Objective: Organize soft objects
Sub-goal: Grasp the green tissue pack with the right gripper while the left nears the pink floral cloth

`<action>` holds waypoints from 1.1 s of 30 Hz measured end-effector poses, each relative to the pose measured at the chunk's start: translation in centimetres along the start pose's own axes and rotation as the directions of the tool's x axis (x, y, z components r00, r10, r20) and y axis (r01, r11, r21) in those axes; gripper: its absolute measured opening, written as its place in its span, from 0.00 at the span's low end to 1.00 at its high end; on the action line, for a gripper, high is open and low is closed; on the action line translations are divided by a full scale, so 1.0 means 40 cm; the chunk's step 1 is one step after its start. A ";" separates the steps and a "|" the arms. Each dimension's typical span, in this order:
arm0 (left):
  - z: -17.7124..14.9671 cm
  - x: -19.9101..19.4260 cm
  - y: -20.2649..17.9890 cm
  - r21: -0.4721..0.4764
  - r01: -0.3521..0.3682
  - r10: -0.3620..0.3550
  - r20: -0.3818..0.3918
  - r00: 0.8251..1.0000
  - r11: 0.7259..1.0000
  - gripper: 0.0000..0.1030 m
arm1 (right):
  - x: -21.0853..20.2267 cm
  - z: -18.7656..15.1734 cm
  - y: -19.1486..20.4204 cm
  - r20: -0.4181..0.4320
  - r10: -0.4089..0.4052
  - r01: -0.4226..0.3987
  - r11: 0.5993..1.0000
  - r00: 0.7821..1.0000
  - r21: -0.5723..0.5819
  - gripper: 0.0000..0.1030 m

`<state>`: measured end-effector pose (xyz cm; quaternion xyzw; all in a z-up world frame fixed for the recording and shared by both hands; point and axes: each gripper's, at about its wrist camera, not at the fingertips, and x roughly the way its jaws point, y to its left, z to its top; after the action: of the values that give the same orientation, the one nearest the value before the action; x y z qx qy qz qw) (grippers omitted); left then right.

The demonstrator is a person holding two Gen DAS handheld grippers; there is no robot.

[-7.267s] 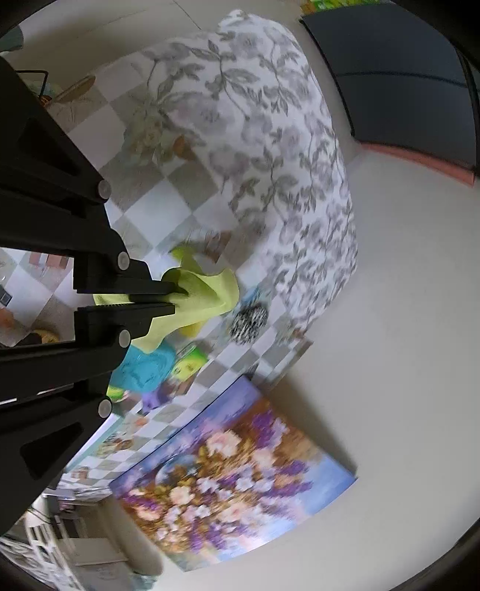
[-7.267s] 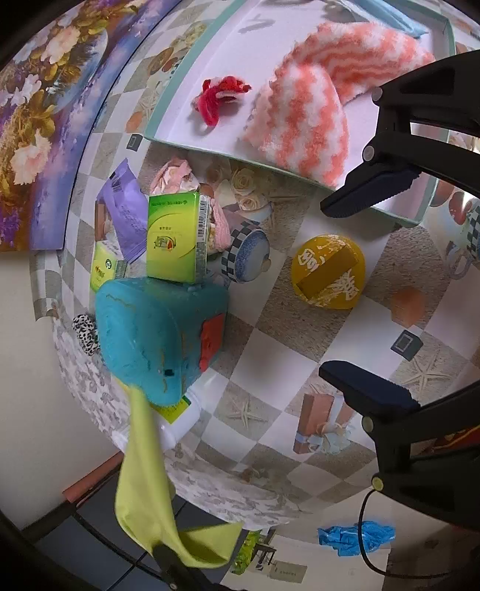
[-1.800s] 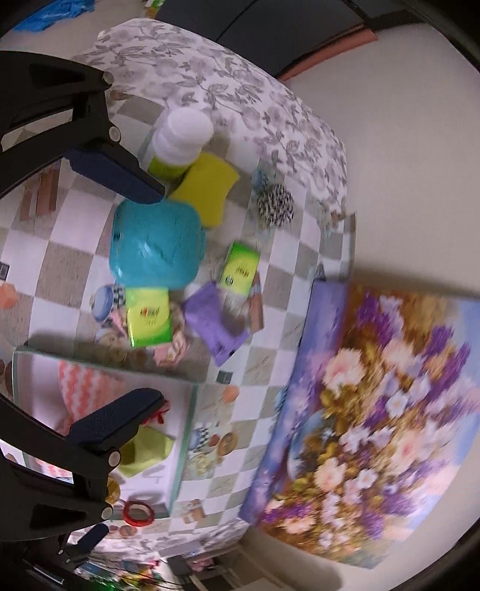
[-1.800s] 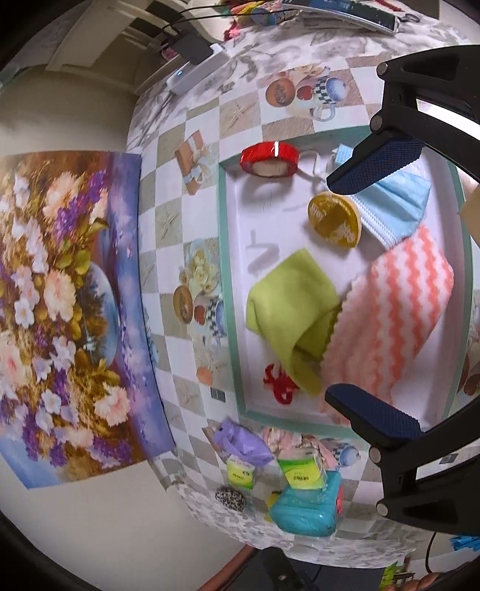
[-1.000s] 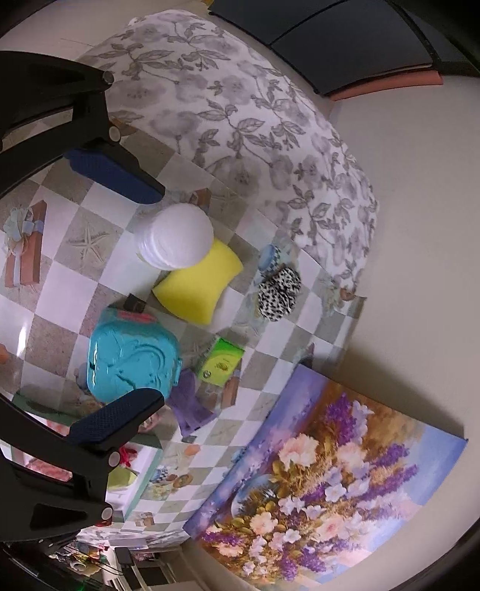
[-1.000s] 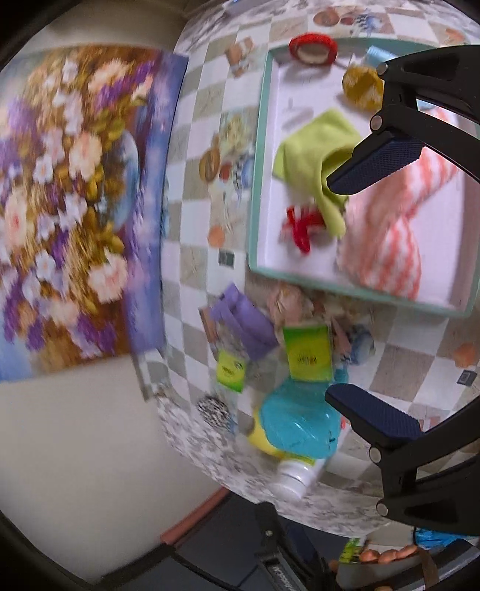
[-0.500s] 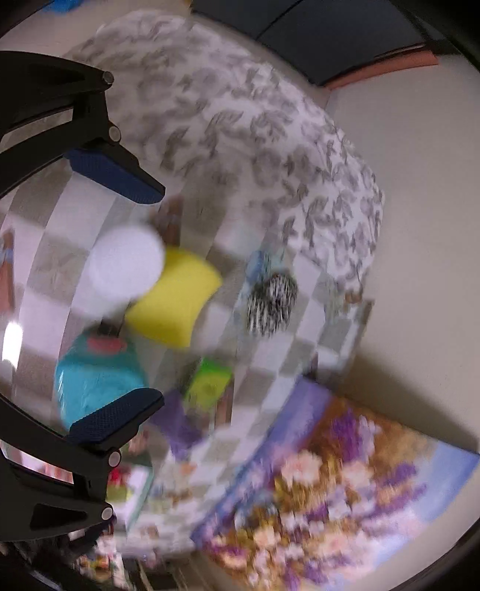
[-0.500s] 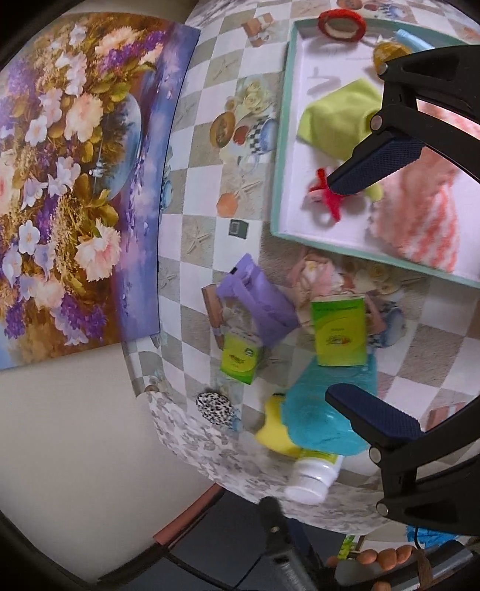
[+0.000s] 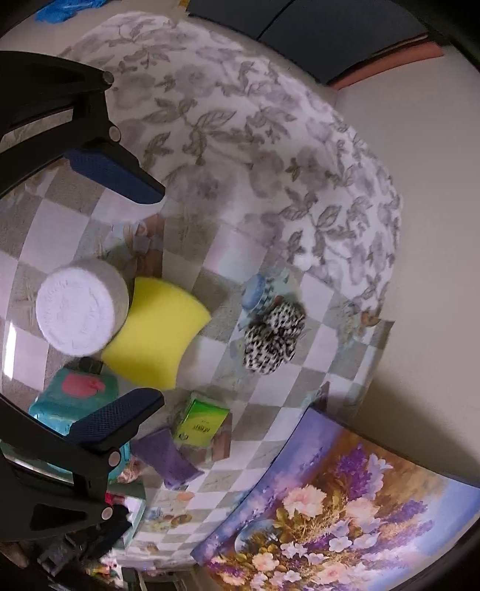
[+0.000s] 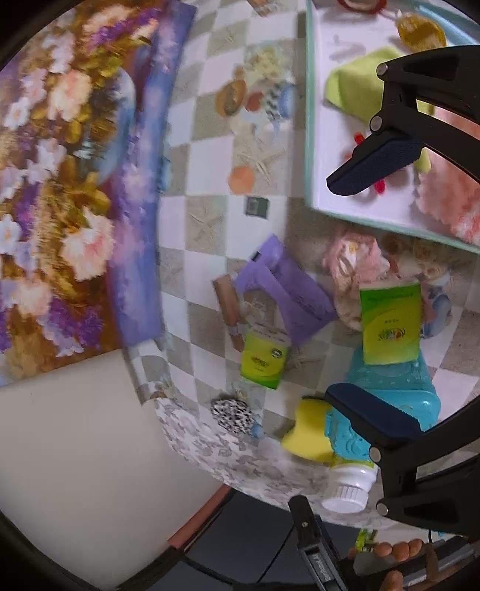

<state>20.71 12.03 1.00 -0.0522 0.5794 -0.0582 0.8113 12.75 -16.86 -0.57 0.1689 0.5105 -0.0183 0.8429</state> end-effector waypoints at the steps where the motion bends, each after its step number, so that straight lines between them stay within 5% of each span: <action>1: 0.000 0.003 -0.005 -0.007 0.012 -0.012 -0.007 1.000 1.000 0.97 | 0.009 -0.002 0.001 -0.018 0.001 -0.001 1.000 1.000 0.002 0.97; 7: -0.008 0.009 -0.051 0.013 0.014 -0.014 -0.030 0.999 1.000 0.97 | 0.043 -0.026 0.015 -0.111 -0.002 -0.002 0.999 0.994 -0.035 0.92; 18: -0.052 -0.009 -0.097 -0.017 -0.030 0.030 -0.013 0.999 0.999 0.97 | 0.064 -0.061 0.008 -0.206 0.063 -0.065 0.998 0.977 -0.005 0.65; 27: -0.051 -0.018 -0.091 -0.028 -0.080 0.080 -0.010 0.997 0.996 0.97 | 0.119 -0.086 -0.010 -0.275 0.147 -0.137 0.989 0.950 0.057 0.63; 29: -0.051 -0.020 -0.090 -0.024 -0.089 0.089 -0.008 0.996 0.996 0.97 | 0.120 -0.087 -0.011 -0.276 0.159 -0.147 0.987 0.948 0.065 0.50; 33: -0.051 -0.025 -0.084 -0.029 -0.104 0.104 -0.007 0.995 0.994 0.97 | 0.097 -0.079 -0.013 -0.252 0.154 -0.146 0.988 0.955 0.049 0.40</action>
<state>18.34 8.84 1.80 -0.0339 0.5843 -0.0075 0.8108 11.79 -15.85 -5.41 0.2207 0.6001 0.0598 0.7666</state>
